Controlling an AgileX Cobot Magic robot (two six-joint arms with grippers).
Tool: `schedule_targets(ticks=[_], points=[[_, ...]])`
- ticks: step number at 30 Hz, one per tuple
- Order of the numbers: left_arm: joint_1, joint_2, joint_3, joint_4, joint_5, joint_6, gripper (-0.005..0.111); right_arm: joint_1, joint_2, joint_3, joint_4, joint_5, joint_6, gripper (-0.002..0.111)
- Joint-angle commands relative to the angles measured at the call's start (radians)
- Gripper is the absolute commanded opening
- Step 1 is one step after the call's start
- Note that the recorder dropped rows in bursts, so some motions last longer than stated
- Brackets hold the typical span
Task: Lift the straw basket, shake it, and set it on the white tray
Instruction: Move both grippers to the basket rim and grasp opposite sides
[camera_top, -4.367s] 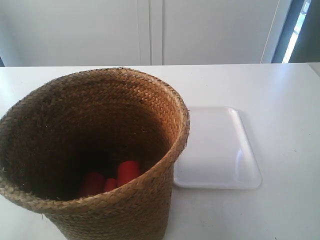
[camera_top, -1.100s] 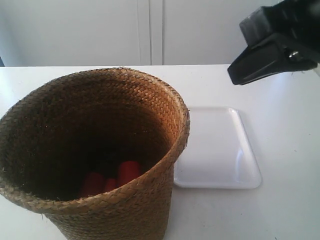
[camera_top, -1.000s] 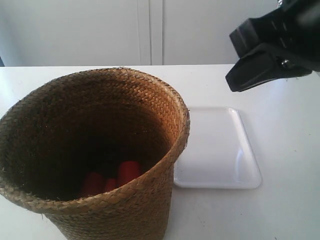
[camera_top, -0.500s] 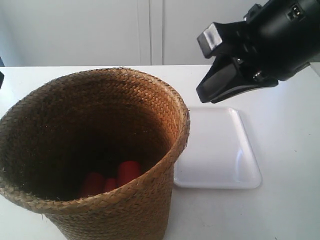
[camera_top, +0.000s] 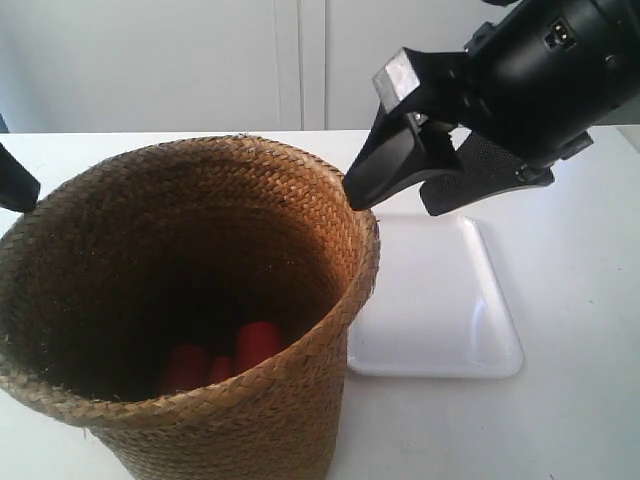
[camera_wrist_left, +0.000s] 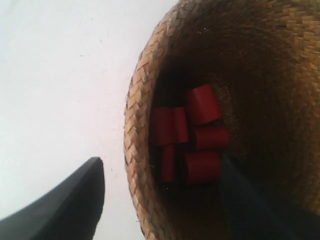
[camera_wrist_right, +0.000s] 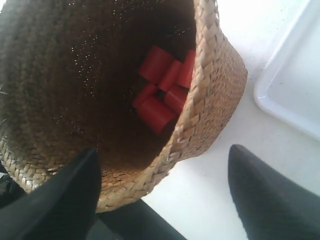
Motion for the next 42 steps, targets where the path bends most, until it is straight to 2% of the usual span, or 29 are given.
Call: schedule_targets(ticks=[1,7,27,32,35,39,42], points=[[0.000,0.023,0.036,-0.035,-0.050,-0.011,0.069,-0.001,0.033,-0.001,0.007,-0.001,-0.005,0.067],[0.000,0.057,0.048,-0.049,-0.108,-0.008,0.069,-0.001,0.090,-0.001,0.011,-0.001,0.013,0.067],[0.000,0.220,0.048,-0.102,-0.106,0.030,0.069,0.023,0.255,-0.001,0.065,-0.001,0.013,0.064],[0.000,0.242,0.050,-0.109,-0.088,0.044,0.063,0.041,0.280,-0.001,0.065,-0.001,0.022,0.058],[0.000,0.244,0.050,-0.109,-0.086,0.056,0.049,0.041,0.282,-0.001,0.064,-0.001,0.023,0.047],[0.000,0.244,0.050,-0.109,-0.099,0.089,0.016,0.041,0.282,-0.001,0.064,-0.001,0.023,0.023],[0.000,0.244,0.050,-0.112,-0.122,0.110,0.000,0.041,0.282,-0.001,0.064,-0.001,0.023,0.005]])
